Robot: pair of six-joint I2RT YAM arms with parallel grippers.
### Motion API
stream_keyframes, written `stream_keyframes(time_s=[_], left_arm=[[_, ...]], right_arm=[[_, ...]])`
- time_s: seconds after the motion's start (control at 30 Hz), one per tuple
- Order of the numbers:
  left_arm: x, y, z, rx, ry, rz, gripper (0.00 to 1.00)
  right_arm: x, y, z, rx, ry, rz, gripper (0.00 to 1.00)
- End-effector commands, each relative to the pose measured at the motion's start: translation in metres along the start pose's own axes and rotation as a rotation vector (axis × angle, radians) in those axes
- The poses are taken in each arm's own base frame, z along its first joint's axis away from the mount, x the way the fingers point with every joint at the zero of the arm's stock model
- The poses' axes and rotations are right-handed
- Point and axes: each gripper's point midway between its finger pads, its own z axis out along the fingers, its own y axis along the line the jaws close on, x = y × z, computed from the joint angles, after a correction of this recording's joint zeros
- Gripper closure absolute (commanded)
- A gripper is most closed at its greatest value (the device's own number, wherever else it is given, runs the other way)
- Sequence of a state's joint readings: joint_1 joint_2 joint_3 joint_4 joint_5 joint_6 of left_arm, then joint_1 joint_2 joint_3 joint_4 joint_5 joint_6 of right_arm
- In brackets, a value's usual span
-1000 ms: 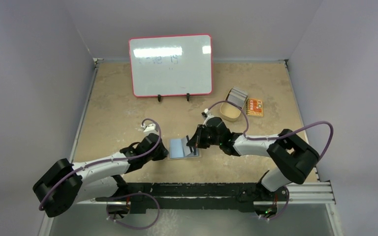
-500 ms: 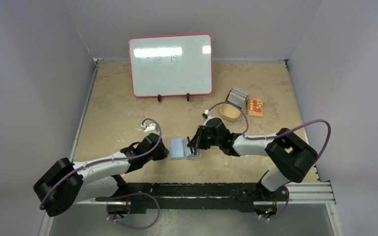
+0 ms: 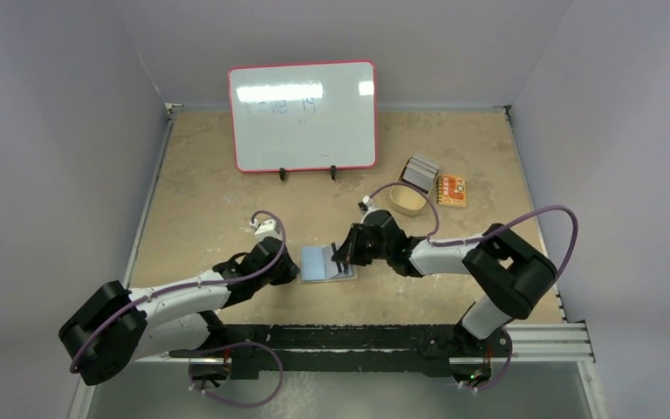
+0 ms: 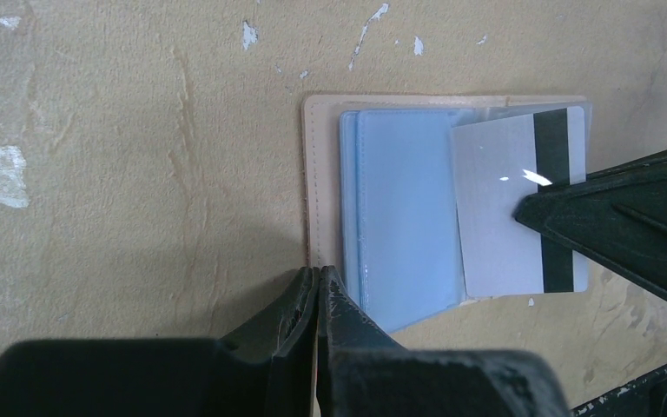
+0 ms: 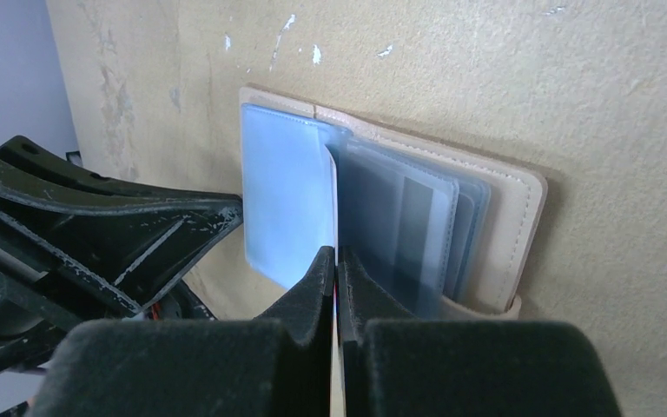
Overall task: Put the credit cards into the card holder
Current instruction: Insert the credit card into the card holder.
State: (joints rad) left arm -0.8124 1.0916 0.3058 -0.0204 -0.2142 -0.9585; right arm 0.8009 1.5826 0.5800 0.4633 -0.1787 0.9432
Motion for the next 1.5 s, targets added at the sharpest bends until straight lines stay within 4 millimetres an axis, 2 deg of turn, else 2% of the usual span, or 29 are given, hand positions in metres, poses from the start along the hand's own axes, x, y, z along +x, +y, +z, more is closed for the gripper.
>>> stream_keyframes(time_s=[0.0,0.4,0.57,0.63,0.73,0.87,1.0,1.2,1.47], left_arm=[[0.001,0.001,0.000,0.003,-0.003,0.004,1.00],[0.004,-0.002,0.001,0.018,0.008,-0.012,1.00],[0.008,-0.012,0.000,0.062,0.033,-0.053,1.00],[0.009,-0.016,0.000,0.086,0.043,-0.073,1.00],[0.010,-0.020,0.000,0.101,0.045,-0.090,1.00],[0.010,-0.019,0.002,0.091,0.046,-0.090,1.00],[0.012,-0.018,0.003,0.086,0.054,-0.087,1.00],[0.011,-0.017,0.003,0.082,0.050,-0.087,1.00],[0.010,-0.019,0.004,0.087,0.051,-0.090,1.00]], right_arm=[[0.005,0.012,0.005,-0.061,0.023,-0.012,1.00],[0.007,0.017,0.012,-0.118,0.026,-0.008,1.00],[0.003,0.019,0.015,-0.128,0.001,0.023,1.00],[0.000,0.023,0.015,-0.140,-0.014,0.028,0.98],[0.000,0.019,0.015,-0.106,-0.008,0.019,0.90],[-0.004,0.003,0.012,0.002,-0.013,-0.018,0.73],[-0.006,-0.009,0.003,0.089,-0.026,-0.054,0.64],[-0.009,-0.018,-0.008,0.154,-0.034,-0.097,0.60],[-0.007,-0.015,-0.006,0.122,-0.035,-0.096,0.64]])
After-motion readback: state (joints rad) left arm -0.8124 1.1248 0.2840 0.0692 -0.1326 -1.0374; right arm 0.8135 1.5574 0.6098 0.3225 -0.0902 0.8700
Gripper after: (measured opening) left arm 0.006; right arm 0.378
